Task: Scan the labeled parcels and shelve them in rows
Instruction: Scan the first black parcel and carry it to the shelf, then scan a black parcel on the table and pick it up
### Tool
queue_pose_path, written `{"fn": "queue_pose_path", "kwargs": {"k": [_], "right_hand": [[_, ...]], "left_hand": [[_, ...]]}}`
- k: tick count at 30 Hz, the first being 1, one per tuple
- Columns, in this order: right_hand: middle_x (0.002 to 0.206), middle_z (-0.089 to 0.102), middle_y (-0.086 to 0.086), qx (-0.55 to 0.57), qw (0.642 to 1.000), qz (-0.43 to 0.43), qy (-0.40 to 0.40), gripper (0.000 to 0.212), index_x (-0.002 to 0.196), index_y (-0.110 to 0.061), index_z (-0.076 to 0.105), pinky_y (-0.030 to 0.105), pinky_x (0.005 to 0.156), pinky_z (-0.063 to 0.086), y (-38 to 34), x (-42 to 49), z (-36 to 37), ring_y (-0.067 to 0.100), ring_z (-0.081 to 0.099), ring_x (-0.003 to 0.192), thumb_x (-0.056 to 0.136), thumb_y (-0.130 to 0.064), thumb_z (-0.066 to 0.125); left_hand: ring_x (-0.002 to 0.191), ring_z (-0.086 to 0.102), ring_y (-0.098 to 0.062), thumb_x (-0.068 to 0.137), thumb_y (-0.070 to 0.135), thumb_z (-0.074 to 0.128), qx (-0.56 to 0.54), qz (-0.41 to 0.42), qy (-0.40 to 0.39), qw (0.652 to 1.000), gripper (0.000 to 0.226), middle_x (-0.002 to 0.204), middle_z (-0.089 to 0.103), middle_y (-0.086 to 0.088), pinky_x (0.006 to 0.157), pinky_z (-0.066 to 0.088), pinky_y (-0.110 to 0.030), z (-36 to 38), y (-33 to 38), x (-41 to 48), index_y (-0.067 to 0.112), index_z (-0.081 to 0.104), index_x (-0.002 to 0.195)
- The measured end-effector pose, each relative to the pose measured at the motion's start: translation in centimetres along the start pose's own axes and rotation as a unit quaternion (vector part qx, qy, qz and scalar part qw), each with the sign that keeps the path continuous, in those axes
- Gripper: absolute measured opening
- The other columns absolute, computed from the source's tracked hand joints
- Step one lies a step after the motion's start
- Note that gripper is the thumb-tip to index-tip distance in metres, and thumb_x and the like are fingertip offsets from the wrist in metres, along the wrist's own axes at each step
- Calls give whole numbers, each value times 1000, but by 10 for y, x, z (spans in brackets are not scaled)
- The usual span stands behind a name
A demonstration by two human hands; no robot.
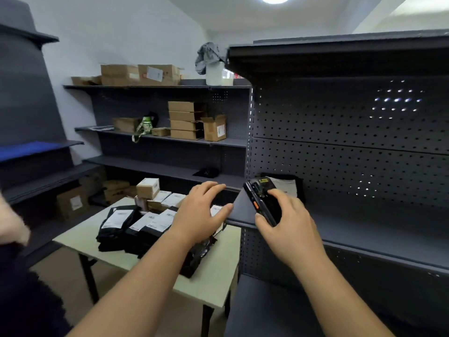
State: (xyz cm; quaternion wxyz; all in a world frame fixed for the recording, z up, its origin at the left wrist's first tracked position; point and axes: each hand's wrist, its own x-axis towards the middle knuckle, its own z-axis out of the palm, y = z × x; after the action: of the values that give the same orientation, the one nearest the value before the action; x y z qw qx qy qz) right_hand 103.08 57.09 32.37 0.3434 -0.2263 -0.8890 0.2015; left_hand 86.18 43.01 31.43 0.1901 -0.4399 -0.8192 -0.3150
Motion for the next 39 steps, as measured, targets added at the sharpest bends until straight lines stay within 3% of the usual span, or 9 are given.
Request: {"fn": "queue_pose_path", "kwargs": {"k": [11, 16, 21, 30, 34, 39], "right_hand": [[128, 46, -8, -15, 999, -12, -31, 60, 140, -44, 33, 32, 83, 46, -125, 7, 129, 16, 51, 111, 85, -55, 57], [132, 43, -10, -24, 998, -1, -65, 61, 140, -45, 31, 33, 84, 46, -163, 15, 194, 15, 49, 115, 85, -56, 55], [130, 45, -9, -25, 993, 17, -118, 59, 140, -44, 35, 33, 84, 46, -179, 35, 267, 16, 48, 114, 86, -53, 56], [134, 44, -11, 7, 981, 28, -192, 61, 142, -44, 33, 29, 81, 47, -188, 102, 404, 15, 50, 116, 86, -56, 55], [132, 46, -8, 29, 976, 34, -212, 61, 141, -43, 34, 33, 88, 50, -193, 134, 452, 16, 49, 114, 85, -55, 56], [132, 46, -7, -13, 966, 43, -256, 60, 141, -44, 33, 31, 82, 49, -197, 158, 499, 18, 52, 111, 86, -56, 54]], "left_hand": [[133, 32, -4, 93, 52, 55, -19, -48, 36, 998, 54, 143, 44, 12, 109, 25, -22, -76, -170, -26, 26, 49, 141], [135, 34, -11, 94, 51, 55, -32, -67, 16, 997, 54, 143, 45, 8, 114, 32, -36, -83, -243, -32, 24, 49, 140], [136, 33, -11, 94, 52, 52, -19, -105, -8, 994, 55, 145, 44, 7, 113, 25, -28, -74, -319, -35, 23, 48, 141], [138, 29, -7, 88, 66, 35, 42, -158, -92, 982, 69, 149, 39, 12, 115, 31, -35, -54, -444, -6, 30, 40, 146], [135, 33, -11, 91, 59, 44, 57, -188, -99, 975, 62, 146, 41, 10, 113, 31, -34, -45, -496, 11, 27, 44, 144], [133, 36, -12, 94, 56, 48, 49, -235, -130, 962, 57, 145, 42, 10, 111, 34, -38, -18, -556, 14, 28, 44, 143]]}}
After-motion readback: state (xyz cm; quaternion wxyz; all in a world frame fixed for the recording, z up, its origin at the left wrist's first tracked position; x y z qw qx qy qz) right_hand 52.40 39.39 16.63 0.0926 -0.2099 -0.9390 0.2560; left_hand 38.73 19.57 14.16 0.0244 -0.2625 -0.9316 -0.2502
